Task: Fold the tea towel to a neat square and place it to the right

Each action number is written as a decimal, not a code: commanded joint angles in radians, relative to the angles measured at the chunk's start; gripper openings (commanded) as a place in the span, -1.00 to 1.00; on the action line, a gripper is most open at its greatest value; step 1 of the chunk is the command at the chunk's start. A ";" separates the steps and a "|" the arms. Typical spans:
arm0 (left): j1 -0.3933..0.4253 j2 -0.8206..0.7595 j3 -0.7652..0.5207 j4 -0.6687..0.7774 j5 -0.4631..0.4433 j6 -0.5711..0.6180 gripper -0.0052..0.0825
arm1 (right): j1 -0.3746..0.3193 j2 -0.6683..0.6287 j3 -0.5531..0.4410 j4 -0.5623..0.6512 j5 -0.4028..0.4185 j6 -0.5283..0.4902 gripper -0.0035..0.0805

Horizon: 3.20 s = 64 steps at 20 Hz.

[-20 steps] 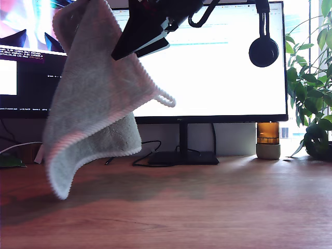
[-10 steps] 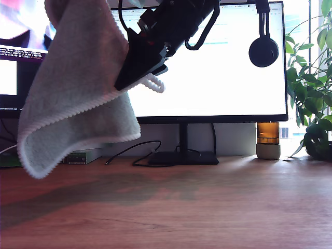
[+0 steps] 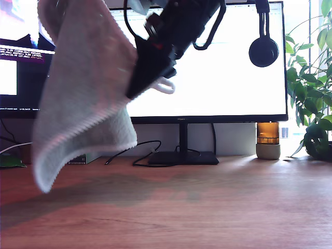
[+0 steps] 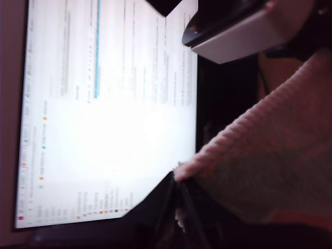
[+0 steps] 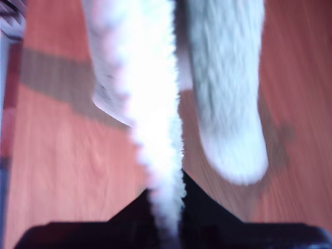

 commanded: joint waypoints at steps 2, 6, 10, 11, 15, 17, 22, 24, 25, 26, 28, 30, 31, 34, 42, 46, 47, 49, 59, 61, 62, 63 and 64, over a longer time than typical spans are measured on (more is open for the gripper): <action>0.029 0.038 0.012 0.006 0.024 -0.059 -0.94 | -0.009 -0.042 0.009 -0.070 0.145 0.004 -0.95; 0.038 0.131 0.012 0.008 0.061 -0.160 -0.94 | -0.010 -0.049 0.120 -0.226 0.397 0.054 -0.95; 0.039 0.214 0.012 0.121 0.069 -0.213 -0.94 | -0.010 -0.049 0.239 -0.272 0.543 0.079 -0.95; 0.043 0.233 0.012 0.172 0.069 -0.212 -0.94 | -0.014 -0.049 0.256 -0.263 0.572 0.078 -0.95; 0.068 0.285 0.012 0.388 0.068 -0.211 -0.94 | -0.048 -0.049 0.267 -0.156 0.710 0.071 -0.95; 0.074 0.291 0.012 0.398 0.068 -0.212 -0.94 | -0.060 -0.049 0.267 -0.131 0.758 0.074 -0.95; 0.073 0.294 0.012 0.261 0.071 -0.299 -0.94 | -0.068 -0.045 0.266 -0.191 0.712 0.123 -0.95; 0.073 0.294 0.012 0.141 0.130 -0.363 -0.94 | -0.067 -0.020 0.266 -0.289 0.613 0.185 -0.95; 0.073 0.298 0.012 0.090 0.165 -0.396 -0.94 | -0.067 -0.001 0.266 -0.334 0.577 0.206 -0.95; 0.073 0.304 0.012 0.048 0.192 -0.418 -0.94 | -0.065 0.024 0.264 -0.362 0.567 0.214 -0.95; 0.073 0.328 0.012 -0.055 0.208 -0.436 -0.94 | -0.053 0.071 0.264 -0.388 0.553 0.214 -0.95; 0.073 0.367 0.011 -0.175 0.208 -0.436 -0.94 | -0.053 0.108 0.264 -0.428 0.528 0.220 -0.95; 0.073 0.388 0.011 -0.222 0.209 -0.437 -0.94 | -0.053 0.121 0.264 -0.447 0.499 0.235 -0.95; 0.051 0.411 0.011 -0.292 0.253 -0.444 -0.94 | -0.053 0.137 0.257 -0.512 0.424 0.255 -0.95; -0.021 0.468 0.011 -0.478 0.341 -0.547 -0.94 | -0.015 0.141 0.052 -0.547 0.315 0.322 -0.95; -0.057 0.504 0.011 -0.556 0.348 -0.594 -0.94 | 0.010 0.141 -0.069 -0.550 0.318 0.329 -0.95; -0.062 0.514 0.011 -0.572 0.363 -0.601 -0.94 | 0.012 0.140 -0.087 -0.550 0.319 0.328 -0.95; -0.075 0.541 0.011 -0.600 0.385 -0.635 -0.94 | 0.012 0.140 -0.110 -0.550 0.319 0.340 -0.95; -0.114 0.589 -0.034 -0.668 0.397 -0.703 -0.94 | 0.014 0.105 -0.122 -0.553 0.301 0.398 -0.95; -0.114 0.589 -0.059 -0.669 0.397 -0.702 -0.94 | 0.021 0.105 -0.130 -0.553 0.276 0.401 -0.95; -0.115 0.589 -0.063 -0.671 0.397 -0.703 -0.93 | 0.026 0.105 -0.137 -0.553 0.267 0.401 -0.95; -0.115 0.589 -0.063 -0.674 0.397 -0.708 -0.87 | 0.029 0.105 -0.143 -0.553 0.260 0.398 -0.95; -0.115 0.589 -0.063 -0.672 0.396 -0.723 -0.79 | 0.033 0.105 -0.146 -0.553 0.260 0.398 -0.95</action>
